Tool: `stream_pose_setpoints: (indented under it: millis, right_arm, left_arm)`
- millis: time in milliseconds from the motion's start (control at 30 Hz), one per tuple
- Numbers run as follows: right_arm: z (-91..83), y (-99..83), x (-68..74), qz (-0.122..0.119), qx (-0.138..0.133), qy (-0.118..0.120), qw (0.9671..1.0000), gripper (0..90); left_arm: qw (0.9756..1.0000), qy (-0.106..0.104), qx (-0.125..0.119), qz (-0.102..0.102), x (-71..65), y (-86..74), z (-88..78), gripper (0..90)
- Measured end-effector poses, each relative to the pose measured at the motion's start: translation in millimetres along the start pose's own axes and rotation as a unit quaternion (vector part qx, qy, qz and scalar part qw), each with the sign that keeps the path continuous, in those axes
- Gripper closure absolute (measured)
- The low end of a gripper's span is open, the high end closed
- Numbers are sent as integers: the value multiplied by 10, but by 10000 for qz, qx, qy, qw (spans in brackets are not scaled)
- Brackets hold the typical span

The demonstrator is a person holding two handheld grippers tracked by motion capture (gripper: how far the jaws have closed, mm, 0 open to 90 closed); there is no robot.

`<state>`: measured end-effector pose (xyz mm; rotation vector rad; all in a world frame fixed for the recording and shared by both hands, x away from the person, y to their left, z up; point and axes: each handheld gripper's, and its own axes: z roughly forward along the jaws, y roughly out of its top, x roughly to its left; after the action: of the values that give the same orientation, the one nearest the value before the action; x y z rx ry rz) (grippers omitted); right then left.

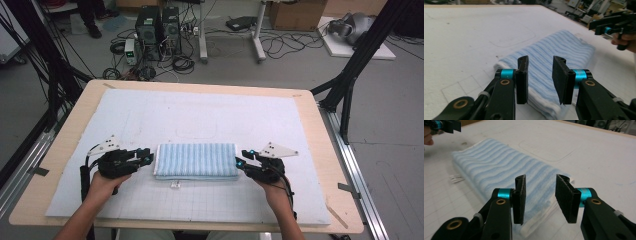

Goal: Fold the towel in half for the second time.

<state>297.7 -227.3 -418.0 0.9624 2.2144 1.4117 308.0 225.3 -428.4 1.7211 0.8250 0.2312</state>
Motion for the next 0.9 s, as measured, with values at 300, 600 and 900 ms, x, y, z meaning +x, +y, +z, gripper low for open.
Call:
stream_pose_setpoints:
  millis: [300,600,900]
  right_arm:
    - [461,72,100,-135,616,-113,9979,562]
    - [499,-97,243,-375,1075,-103,9934,427]
    - [349,-174,313,-433,1048,-34,9935,359]
  left_arm:
    - [9964,115,839,40,-39,-86,340,716]
    - [9907,152,1281,434,-148,-172,303,709]
    - [9897,211,1351,428,-139,-207,215,695]
